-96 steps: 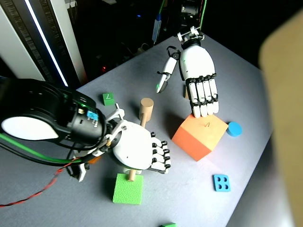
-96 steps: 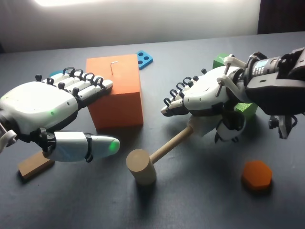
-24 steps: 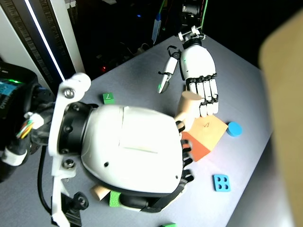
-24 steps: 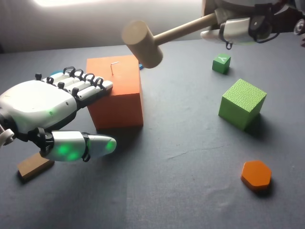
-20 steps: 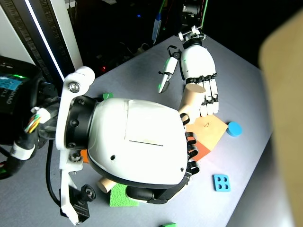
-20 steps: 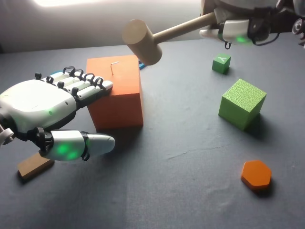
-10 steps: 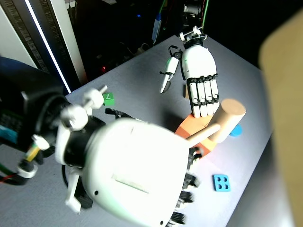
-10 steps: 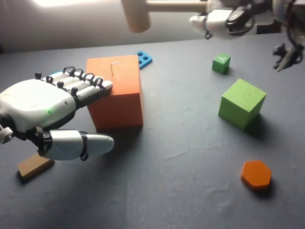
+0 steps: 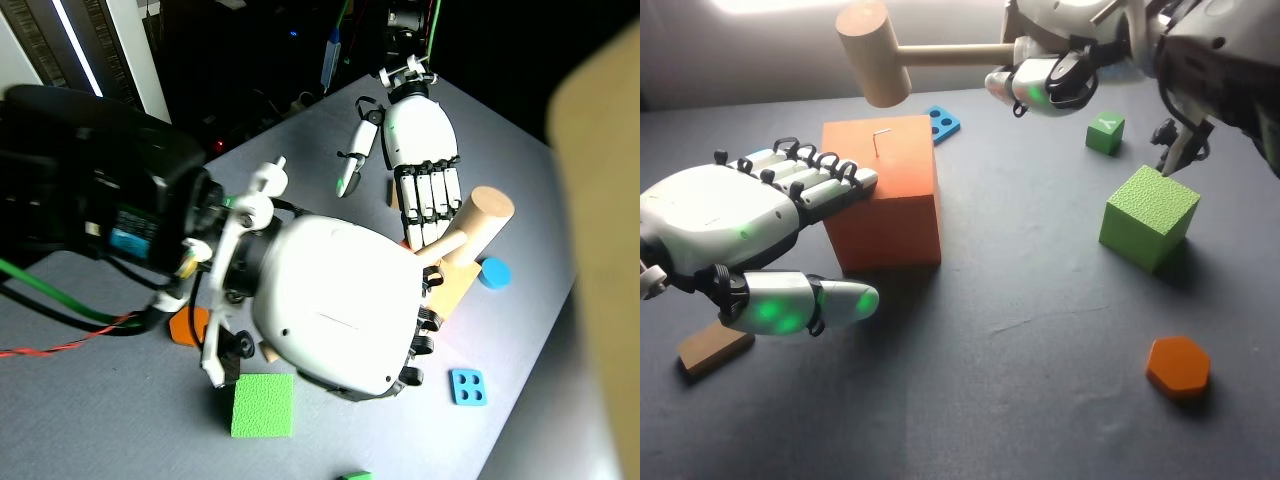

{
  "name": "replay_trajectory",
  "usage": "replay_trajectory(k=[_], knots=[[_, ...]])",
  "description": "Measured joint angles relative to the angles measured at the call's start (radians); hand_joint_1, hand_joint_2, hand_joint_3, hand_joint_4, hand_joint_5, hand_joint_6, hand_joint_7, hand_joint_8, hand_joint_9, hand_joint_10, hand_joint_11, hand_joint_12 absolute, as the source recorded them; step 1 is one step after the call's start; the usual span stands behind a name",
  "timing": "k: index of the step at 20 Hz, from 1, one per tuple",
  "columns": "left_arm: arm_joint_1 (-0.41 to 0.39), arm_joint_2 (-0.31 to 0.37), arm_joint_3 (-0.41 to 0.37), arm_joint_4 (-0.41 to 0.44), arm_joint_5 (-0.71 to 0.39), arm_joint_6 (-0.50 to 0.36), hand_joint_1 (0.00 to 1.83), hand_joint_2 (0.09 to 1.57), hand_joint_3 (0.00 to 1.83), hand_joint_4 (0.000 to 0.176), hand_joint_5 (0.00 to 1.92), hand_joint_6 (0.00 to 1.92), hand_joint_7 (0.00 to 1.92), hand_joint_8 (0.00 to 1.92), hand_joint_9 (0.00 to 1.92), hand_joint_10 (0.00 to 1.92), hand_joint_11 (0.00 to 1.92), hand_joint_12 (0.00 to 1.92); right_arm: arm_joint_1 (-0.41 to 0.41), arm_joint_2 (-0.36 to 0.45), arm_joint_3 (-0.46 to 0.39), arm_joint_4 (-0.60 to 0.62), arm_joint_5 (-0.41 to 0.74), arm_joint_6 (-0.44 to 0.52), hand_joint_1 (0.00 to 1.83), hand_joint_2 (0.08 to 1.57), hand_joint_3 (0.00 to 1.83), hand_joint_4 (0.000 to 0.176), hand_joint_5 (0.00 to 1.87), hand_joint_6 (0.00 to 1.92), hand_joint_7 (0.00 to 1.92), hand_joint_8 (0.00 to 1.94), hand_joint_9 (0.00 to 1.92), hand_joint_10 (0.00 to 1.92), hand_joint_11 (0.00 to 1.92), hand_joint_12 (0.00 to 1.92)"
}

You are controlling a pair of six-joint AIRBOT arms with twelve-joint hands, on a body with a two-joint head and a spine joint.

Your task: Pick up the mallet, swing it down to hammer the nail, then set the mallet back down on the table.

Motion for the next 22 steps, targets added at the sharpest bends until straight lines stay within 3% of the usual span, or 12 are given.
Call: replay_trajectory(k=[9,13,18,22], knots=[[0.0,0.0,0.002,0.0,0.004,0.0,0.0,1.18,0.0,0.0,0.09,0.0,0.09,0.0,0.08,0.0,0.0,0.19,-0.043,-0.066,0.065,-0.006,-0.011,0.002,0.51,1.49,0.0,0.176,1.25,1.92,1.53,1.94,1.59,1.92,1.62,1.92],[0.0,0.0,0.002,0.0,0.004,0.0,0.0,1.18,0.0,0.0,0.08,0.0,0.08,0.0,0.07,0.0,0.0,0.18,-0.122,-0.089,0.097,0.009,-0.017,0.016,0.51,1.49,0.0,0.176,1.25,1.92,1.52,1.94,1.58,1.92,1.63,1.92],[0.0,-0.003,0.006,0.001,0.002,-0.001,0.0,1.18,0.0,0.0,0.08,0.0,0.08,0.0,0.07,0.0,0.0,0.17,-0.097,-0.045,0.061,-0.008,-0.047,0.013,0.5,1.5,0.0,0.176,1.28,1.92,1.54,1.94,1.6,1.92,1.62,1.92],[0.0,-0.003,0.006,0.001,0.003,-0.001,0.0,1.19,0.0,0.0,0.09,0.0,0.08,0.0,0.07,0.0,0.0,0.18,-0.072,0.05,-0.021,-0.061,-0.068,0.012,0.49,1.5,0.0,0.176,1.26,1.92,1.53,1.94,1.59,1.92,1.61,1.92]])
